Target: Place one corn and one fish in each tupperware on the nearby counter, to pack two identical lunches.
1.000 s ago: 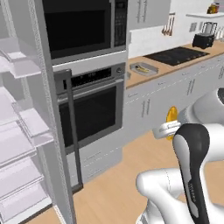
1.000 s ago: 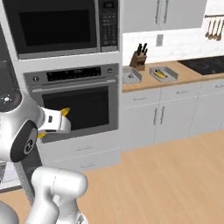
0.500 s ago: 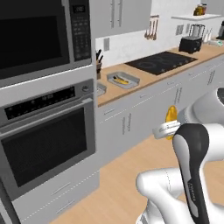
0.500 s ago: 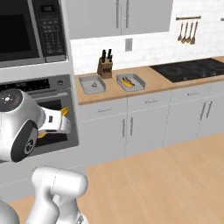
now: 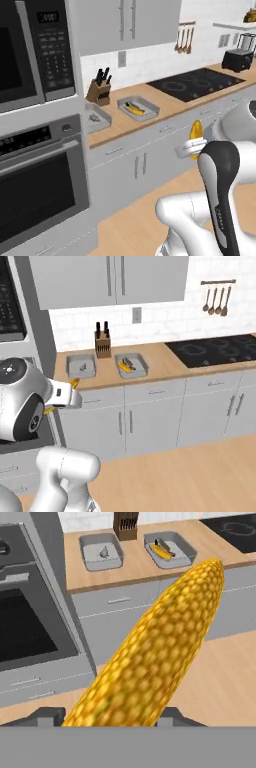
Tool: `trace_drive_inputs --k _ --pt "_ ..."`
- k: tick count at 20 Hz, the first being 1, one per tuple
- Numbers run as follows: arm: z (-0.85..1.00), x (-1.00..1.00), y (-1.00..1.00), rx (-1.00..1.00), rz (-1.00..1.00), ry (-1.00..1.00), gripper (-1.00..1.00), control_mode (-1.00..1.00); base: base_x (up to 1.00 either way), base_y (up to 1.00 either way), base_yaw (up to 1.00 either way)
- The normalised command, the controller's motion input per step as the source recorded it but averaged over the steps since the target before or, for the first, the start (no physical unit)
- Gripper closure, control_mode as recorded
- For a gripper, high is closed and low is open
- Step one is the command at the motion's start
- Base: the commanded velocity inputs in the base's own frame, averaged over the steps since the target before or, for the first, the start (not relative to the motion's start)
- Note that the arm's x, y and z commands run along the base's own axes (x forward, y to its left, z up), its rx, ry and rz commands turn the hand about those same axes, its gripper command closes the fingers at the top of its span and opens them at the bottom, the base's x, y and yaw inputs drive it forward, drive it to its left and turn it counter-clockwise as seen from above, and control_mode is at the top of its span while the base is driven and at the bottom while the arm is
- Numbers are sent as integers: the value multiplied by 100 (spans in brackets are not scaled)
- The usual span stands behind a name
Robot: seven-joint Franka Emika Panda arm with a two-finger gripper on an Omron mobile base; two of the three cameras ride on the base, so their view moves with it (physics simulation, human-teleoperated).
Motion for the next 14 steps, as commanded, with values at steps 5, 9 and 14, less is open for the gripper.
trace_drive_inputs --k 5,9,14 --pt "0 0 0 0 0 0 100 100 100 -35 47" --pt "0 0 0 0 0 0 100 100 100 -37 51" --pt "0 0 0 0 0 0 100 100 100 -70 53"
